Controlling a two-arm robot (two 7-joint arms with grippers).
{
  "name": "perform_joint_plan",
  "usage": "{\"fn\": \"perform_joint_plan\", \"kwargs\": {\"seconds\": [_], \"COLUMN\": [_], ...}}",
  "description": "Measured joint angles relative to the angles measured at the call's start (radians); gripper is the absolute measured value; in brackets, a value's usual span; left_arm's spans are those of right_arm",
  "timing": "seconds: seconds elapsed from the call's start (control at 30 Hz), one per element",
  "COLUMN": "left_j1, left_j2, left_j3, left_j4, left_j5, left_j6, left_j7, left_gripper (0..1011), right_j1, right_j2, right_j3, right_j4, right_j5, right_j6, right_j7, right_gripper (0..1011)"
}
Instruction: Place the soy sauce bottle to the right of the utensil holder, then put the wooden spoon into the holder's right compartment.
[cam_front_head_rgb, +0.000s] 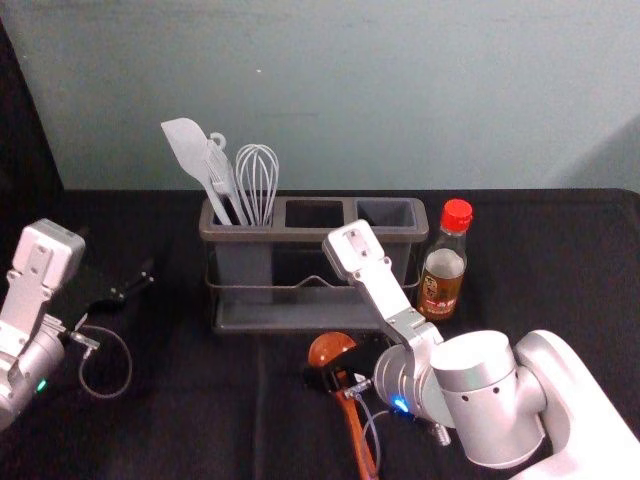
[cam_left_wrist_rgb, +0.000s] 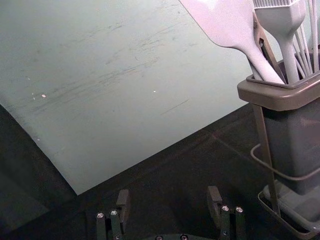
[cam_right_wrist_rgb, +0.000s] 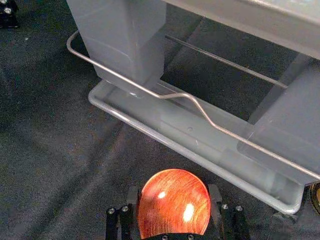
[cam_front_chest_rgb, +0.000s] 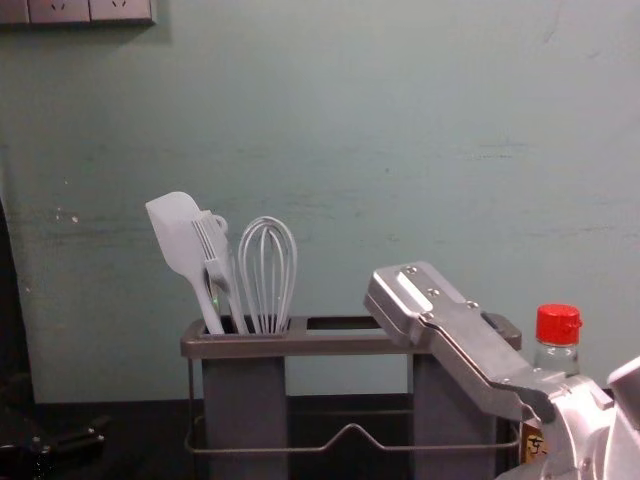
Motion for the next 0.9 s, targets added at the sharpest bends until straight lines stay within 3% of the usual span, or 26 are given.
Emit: {"fn": "perform_joint_plan", "kwargs": {"seconds": [0.23, 0.47, 0.73, 0.9], "left_j1": [0.0, 0.0, 0.0, 0.0], "left_j2": [0.0, 0.0, 0.0, 0.0], "left_j3": [0.0, 0.0, 0.0, 0.0], "left_j4": [0.0, 0.0, 0.0, 0.0], "left_j5": [0.0, 0.0, 0.0, 0.0], "left_j6": [0.0, 0.0, 0.0, 0.0], "left_j7": [0.0, 0.0, 0.0, 0.0], "left_gripper": [1011, 1011, 1011, 1011], "right_j1": [-0.017, -0.059, -0.131, -0.201], "right_j2": [0.004, 0.042, 0.099, 0.158], "right_j3": [0.0, 0.002, 0.038, 0.072], "right_j4": [-0.039, -0.143, -0.269, -0.368], "right_j5": [-0.009, -0.002, 0.056, 0.125], "right_j6": [0.007, 0.028, 0.031, -0.044], "right_j7": [0.02, 0.091, 0.194, 0.255], "right_gripper": [846, 844, 844, 844]}}
